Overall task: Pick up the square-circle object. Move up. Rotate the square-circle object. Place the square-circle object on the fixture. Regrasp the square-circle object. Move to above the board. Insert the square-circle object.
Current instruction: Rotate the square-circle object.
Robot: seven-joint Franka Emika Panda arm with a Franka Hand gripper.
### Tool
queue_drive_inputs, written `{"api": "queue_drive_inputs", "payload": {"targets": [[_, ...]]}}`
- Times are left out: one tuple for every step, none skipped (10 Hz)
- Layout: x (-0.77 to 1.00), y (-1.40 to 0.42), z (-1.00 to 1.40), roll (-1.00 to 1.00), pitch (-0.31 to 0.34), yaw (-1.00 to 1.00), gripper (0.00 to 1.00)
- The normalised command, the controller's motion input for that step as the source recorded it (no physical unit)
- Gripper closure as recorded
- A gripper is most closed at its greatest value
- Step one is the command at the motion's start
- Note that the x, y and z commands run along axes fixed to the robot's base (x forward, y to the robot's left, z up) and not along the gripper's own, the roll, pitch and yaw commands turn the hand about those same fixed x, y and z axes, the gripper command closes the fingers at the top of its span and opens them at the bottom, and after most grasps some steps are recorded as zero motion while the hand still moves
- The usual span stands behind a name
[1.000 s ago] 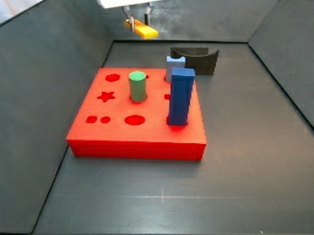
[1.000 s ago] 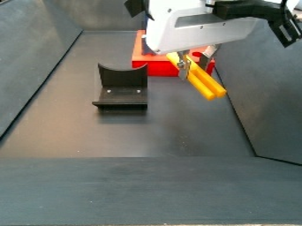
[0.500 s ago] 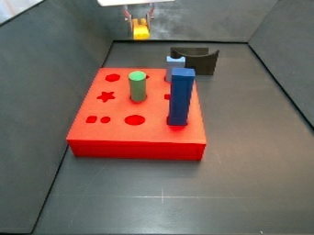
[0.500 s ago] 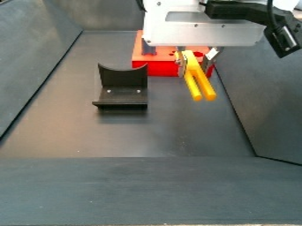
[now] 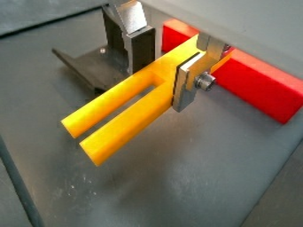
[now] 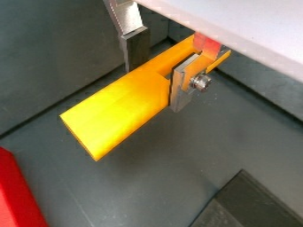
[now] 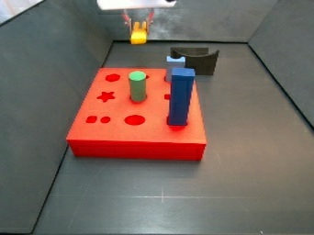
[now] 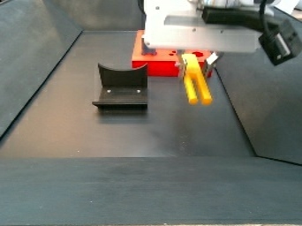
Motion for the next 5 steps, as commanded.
{"api": "queue_drive_inputs", "payload": {"targets": [[0.03,0.00,-1.00,-0.03,-0.044,0.03,1.00],[0.03,0.00,-1.00,-0.06,-0.059,0.02,1.00],[0.04,0.00,-1.00,-0.08,-0.069,0.02,1.00],[0.04,0.00,-0.98,-0.10,-0.080,0.01,1.00],[0.04,0.01,-0.88,-0.12,-0.085,0.01,1.00]]}}
